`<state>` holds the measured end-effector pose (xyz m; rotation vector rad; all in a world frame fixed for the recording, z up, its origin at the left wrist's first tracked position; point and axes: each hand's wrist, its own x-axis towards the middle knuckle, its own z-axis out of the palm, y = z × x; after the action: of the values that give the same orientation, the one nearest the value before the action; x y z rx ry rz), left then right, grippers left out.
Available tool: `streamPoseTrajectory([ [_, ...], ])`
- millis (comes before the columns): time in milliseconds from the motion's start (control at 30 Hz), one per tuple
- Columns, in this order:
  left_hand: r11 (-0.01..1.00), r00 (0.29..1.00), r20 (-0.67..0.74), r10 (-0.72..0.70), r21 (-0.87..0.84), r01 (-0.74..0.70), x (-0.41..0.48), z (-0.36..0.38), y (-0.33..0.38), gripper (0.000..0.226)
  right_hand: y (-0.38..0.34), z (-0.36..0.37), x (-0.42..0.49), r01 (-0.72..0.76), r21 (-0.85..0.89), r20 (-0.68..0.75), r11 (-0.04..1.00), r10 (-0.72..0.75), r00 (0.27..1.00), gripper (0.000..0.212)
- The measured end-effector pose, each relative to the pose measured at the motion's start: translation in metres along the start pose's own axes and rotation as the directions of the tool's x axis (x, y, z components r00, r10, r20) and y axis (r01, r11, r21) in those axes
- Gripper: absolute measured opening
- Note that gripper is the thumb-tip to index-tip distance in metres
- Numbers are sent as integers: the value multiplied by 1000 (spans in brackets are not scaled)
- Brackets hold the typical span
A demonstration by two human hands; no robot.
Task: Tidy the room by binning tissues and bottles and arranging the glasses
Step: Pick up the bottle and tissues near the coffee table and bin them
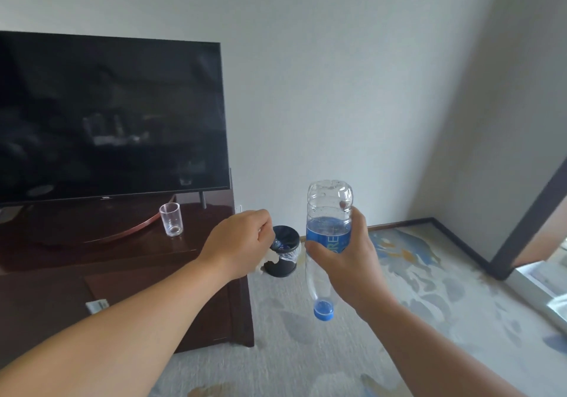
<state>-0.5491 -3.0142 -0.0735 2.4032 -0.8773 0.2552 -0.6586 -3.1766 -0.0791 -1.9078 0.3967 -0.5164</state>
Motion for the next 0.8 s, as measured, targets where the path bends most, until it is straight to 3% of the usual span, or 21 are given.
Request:
streamPoseTrajectory([
  [367,998,999,34,-37,45,35,128,78,18,28,58,-51,142,-4,31,75,1000,2,997,75],
  [600,996,996,73,-59,71,53,194,113,0,26,85,-45,213,-50,4,94,999,49,994,57],
  [800,996,993,92,-71,59,66,266,139,-37,25,99,-26,286,-65,-25,92,998,67,994,56],
])
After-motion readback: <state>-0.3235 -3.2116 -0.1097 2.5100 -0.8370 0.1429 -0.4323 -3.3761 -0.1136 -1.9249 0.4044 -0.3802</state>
